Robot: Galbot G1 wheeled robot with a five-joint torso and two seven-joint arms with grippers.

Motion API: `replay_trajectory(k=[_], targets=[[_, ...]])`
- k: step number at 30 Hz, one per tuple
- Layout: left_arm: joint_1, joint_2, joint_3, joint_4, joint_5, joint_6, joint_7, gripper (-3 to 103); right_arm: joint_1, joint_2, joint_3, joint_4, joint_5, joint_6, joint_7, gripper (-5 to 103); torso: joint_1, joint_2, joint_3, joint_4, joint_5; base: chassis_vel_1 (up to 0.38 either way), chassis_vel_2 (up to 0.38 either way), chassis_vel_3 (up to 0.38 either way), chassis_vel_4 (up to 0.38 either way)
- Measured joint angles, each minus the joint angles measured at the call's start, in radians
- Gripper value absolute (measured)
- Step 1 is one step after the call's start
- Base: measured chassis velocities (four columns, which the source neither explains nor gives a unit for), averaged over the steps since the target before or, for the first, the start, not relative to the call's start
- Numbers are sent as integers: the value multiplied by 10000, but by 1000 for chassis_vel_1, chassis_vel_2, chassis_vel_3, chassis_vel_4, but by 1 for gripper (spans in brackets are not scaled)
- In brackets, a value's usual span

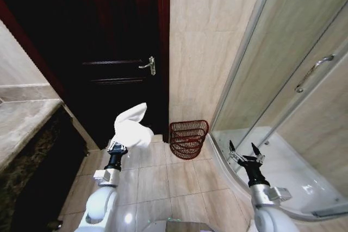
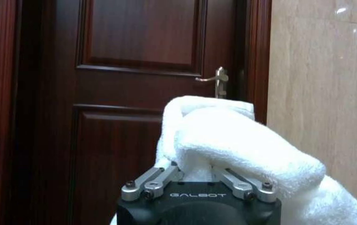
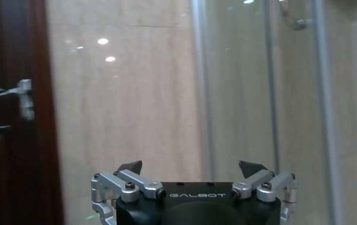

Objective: Discard the used towel into the hamper.

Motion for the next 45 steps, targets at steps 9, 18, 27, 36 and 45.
replay_trajectory(k=[9,18,27,36,45], targets=[[19,-33,-32,-185,30,48,2,12,-86,-74,-845,348,-279,-221,1149,100,-172,-394,-220,0,-1,0,0,0,0],[205,-3,-85,-254,-35,15,-6,12,-328,-394,-652,256,-150,-237,700,100,-376,-852,-474,-1,0,0,0,0,0],[203,-14,-108,-294,-43,0,28,12,-368,-256,-553,165,-212,-215,637,100,-541,-1238,-695,-1,0,0,0,0,0],[224,-58,-112,-265,12,-112,153,12,-490,-215,-502,142,-207,-142,612,100,-731,-1662,-932,-1,0,0,0,0,0],[286,-31,-123,-199,23,-230,171,12,-443,-188,-501,238,-224,-221,611,100,-888,-2037,-1148,0,0,0,0,0,0]])
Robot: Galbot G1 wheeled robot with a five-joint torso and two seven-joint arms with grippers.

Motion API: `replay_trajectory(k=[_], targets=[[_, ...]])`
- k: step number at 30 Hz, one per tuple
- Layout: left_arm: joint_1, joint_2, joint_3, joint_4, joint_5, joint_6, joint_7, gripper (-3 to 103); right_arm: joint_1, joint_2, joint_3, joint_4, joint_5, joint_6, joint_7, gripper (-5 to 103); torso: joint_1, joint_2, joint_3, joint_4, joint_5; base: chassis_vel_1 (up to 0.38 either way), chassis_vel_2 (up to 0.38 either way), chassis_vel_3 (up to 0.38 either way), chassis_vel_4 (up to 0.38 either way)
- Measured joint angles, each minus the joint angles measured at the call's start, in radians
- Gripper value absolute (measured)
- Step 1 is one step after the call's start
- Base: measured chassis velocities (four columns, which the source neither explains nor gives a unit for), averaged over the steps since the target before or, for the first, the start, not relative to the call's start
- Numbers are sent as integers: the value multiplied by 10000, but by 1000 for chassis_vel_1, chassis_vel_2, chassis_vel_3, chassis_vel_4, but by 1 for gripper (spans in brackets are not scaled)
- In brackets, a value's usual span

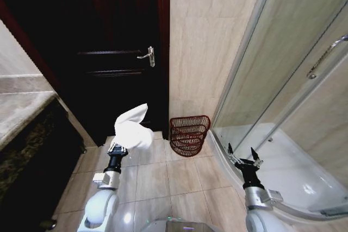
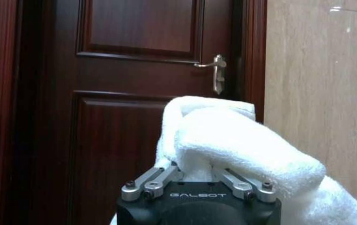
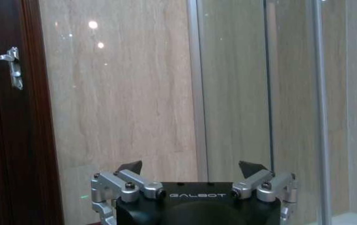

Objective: Discard the used towel into the hamper.

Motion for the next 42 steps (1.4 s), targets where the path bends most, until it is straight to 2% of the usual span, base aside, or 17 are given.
replay_trajectory(k=[42], targets=[[-124,23,-29,166,77,-231,131,12,-16,70,101,110,183,-11,-15,100,-729,-1720,-989,-1,0,0,0,0,0]])
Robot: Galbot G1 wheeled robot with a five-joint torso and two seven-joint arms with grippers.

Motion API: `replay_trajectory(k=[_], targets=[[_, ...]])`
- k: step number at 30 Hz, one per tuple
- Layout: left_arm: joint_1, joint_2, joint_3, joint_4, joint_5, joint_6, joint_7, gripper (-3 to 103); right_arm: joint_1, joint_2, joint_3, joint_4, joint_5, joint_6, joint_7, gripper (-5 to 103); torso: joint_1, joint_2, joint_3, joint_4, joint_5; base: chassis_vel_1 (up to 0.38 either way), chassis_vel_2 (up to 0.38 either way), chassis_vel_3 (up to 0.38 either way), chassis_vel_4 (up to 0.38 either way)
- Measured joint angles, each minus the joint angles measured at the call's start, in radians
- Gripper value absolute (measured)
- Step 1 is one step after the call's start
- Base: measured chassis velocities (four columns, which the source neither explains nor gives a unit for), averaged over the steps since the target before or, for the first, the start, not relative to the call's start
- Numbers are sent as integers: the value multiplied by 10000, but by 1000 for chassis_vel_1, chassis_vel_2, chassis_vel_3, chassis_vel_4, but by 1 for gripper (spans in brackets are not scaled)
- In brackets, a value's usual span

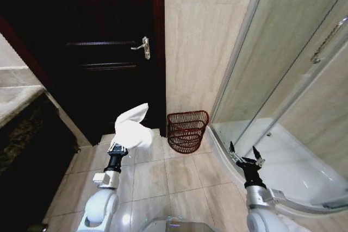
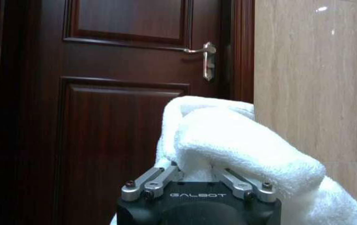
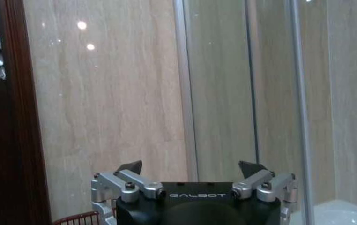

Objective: Discard the used towel into the hamper.

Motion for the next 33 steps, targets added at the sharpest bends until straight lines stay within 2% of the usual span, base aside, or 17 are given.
replay_trajectory(k=[27,33], targets=[[-120,40,21,254,3,-114,-29,12,93,97,1,-132,-70,-6,1,100,-426,-1068,-644,0,0,0,0,0,0],[-260,20,28,389,-28,-373,60,12,53,107,2,-270,-76,64,-1,100,-495,-1215,-719,1,0,0,0,0,0]])
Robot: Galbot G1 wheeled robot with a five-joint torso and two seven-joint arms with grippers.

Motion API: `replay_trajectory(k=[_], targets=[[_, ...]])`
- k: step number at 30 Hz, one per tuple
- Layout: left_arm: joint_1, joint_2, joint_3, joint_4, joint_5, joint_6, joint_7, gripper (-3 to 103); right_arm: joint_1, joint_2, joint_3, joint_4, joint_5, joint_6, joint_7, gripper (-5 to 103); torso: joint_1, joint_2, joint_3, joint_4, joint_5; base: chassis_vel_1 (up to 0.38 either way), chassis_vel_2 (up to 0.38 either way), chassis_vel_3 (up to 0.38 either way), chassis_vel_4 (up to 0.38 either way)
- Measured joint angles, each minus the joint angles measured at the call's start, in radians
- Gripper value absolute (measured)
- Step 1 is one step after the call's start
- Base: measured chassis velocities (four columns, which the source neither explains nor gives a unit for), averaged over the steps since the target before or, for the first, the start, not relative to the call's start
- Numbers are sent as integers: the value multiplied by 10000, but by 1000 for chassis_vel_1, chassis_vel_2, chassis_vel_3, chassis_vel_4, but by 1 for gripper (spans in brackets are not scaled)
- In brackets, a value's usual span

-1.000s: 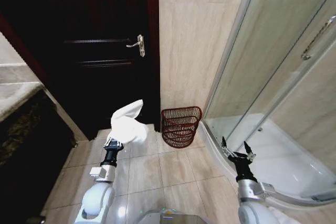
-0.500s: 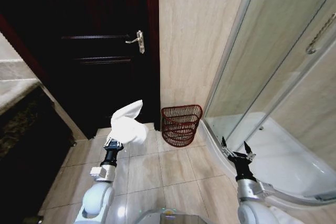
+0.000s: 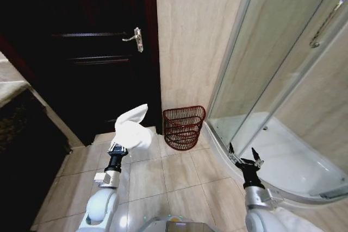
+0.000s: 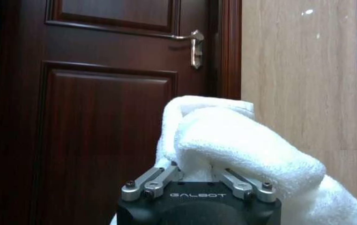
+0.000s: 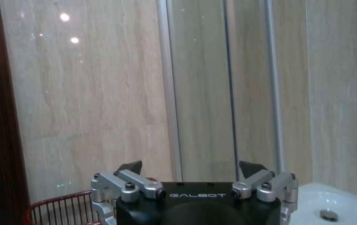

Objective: Discard the used towel into the hamper.

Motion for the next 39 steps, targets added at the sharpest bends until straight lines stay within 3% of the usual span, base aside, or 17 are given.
replay_trajectory(k=[7,39], targets=[[-15,58,-28,65,4,-231,316,12,55,13,78,-23,12,2,-234,100,-1,8,9,0,0,0,0,0,0],[-136,1,27,104,75,-200,267,12,211,116,-3,137,-87,-409,-159,100,41,100,62,0,0,-49,47,46,-48]])
